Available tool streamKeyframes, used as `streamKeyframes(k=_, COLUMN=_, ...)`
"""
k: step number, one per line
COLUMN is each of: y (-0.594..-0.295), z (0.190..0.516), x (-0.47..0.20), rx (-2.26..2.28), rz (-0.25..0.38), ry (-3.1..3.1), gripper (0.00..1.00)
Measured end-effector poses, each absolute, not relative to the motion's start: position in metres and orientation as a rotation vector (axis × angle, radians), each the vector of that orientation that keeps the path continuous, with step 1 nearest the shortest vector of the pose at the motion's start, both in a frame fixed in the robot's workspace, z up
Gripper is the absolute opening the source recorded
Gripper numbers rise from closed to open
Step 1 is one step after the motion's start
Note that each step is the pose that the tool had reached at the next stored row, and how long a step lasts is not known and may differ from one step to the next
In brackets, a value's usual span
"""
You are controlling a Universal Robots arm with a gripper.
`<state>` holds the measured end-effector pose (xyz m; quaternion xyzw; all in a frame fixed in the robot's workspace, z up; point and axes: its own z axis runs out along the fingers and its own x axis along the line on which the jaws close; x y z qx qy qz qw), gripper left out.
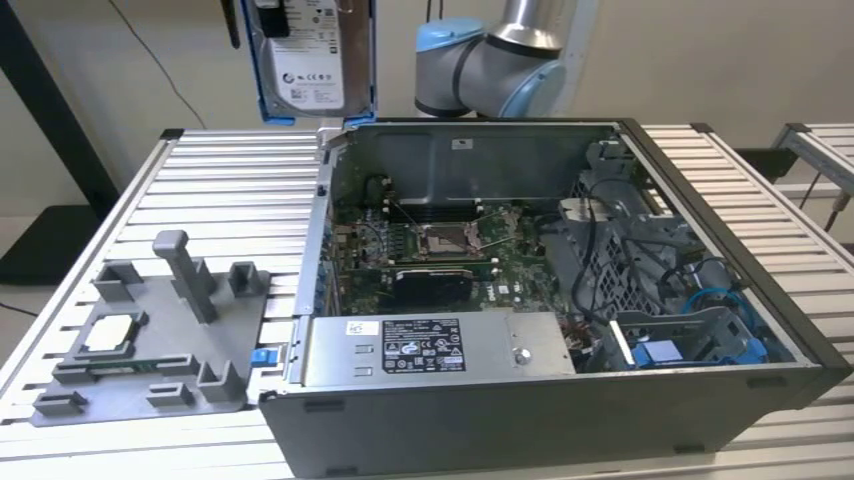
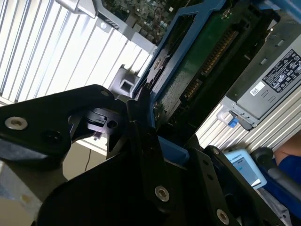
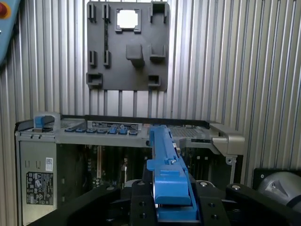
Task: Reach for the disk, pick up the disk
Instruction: 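Pick up the disk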
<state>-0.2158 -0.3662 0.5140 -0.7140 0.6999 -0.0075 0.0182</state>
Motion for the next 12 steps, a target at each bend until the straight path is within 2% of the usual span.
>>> streamKeyframes(k=12, y=-0.366, z=0.514, x=-0.182, rx=-2.218, rz=-0.022, ry=2.174, gripper=0.0)
